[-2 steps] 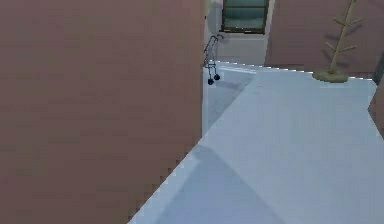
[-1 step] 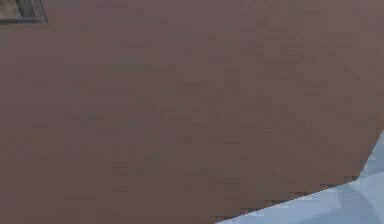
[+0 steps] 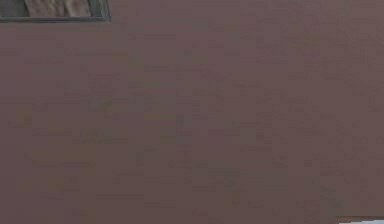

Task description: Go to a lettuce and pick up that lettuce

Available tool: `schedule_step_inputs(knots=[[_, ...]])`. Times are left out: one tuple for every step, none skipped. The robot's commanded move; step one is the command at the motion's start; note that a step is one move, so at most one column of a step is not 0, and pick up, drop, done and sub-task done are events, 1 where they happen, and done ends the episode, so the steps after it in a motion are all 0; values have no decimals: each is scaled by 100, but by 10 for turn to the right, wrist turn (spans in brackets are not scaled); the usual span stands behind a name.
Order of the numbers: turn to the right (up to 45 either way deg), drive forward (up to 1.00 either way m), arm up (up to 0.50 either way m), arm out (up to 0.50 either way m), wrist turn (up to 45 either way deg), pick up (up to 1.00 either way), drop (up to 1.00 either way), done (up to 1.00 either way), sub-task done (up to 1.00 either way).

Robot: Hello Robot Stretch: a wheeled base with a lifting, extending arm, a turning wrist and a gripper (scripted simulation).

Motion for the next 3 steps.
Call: schedule_step_inputs(knots=[[0, 20, 0, 0, 0, 0, 0, 0, 0], [-450, 0, 0, 0, 0, 0, 0, 0, 0], [-450, 0, 0, 0, 0, 0, 0, 0, 0]])
